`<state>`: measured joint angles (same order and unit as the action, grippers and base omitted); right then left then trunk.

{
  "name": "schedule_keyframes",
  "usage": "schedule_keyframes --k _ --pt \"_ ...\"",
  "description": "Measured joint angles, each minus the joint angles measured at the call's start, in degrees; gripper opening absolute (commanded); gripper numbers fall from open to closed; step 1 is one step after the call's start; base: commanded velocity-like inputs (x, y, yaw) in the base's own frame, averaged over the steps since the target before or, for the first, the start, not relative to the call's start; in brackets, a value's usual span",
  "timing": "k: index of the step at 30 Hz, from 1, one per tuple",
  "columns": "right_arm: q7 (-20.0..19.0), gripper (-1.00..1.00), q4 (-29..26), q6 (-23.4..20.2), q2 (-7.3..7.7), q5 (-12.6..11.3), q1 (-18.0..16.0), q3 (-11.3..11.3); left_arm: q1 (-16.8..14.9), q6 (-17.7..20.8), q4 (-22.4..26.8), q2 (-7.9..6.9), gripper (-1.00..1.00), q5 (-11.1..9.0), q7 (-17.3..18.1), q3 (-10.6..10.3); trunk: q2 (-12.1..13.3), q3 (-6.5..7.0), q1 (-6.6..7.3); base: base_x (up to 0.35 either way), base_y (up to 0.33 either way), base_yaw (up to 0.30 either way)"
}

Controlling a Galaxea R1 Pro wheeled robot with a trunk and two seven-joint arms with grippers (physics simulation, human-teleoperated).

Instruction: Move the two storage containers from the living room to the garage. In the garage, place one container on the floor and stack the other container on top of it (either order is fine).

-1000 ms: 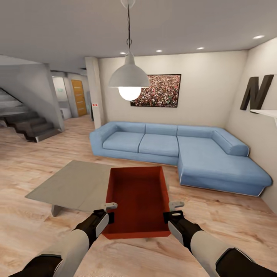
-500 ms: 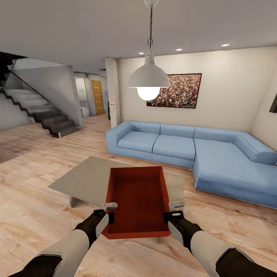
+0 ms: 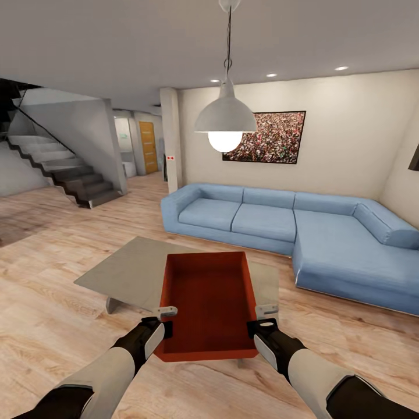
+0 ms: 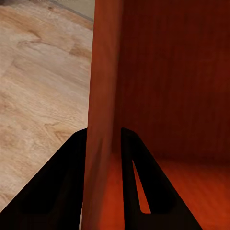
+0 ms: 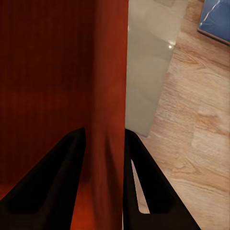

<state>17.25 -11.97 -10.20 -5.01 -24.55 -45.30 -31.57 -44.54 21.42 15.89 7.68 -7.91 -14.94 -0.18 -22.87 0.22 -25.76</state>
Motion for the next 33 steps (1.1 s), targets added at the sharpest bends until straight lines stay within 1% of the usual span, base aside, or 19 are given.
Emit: schedule_keyframes --k 6,8,11,21,33 --pt "0.01 -1.00 0.03 0.00 -0.05 0.02 -0.02 0.02 0.01 0.01 0.02 -0.06 -1.00 0.00 0.09 0.01 0.00 0.00 0.00 0.000 0.000 0.065" --pt "0.11 -1.00 0.08 -0.05 -0.28 0.52 -0.05 0.44 0.01 0.07 0.03 -0.30 -1.00 -0.01 0.49 0.03 0.00 0.00 0.00 0.000 0.000 0.264" --pt "0.16 -1.00 0.08 -0.06 -0.30 0.54 -0.03 0.47 0.01 0.09 0.03 -0.31 -1.00 -0.01 0.47 0.02 0.00 0.00 0.00 0.000 0.000 0.292" --pt "0.05 -1.00 0.01 0.01 0.01 -0.19 0.00 -0.15 0.00 0.00 0.01 0.01 -1.00 -0.01 -0.02 -0.02 0.00 0.00 0.00 0.000 0.000 0.299" --pt "0.04 -1.00 0.00 0.01 0.03 -0.24 -0.01 -0.21 0.00 0.00 0.01 0.03 -1.00 -0.01 -0.03 -0.01 0.00 0.00 0.00 0.000 0.000 0.300"
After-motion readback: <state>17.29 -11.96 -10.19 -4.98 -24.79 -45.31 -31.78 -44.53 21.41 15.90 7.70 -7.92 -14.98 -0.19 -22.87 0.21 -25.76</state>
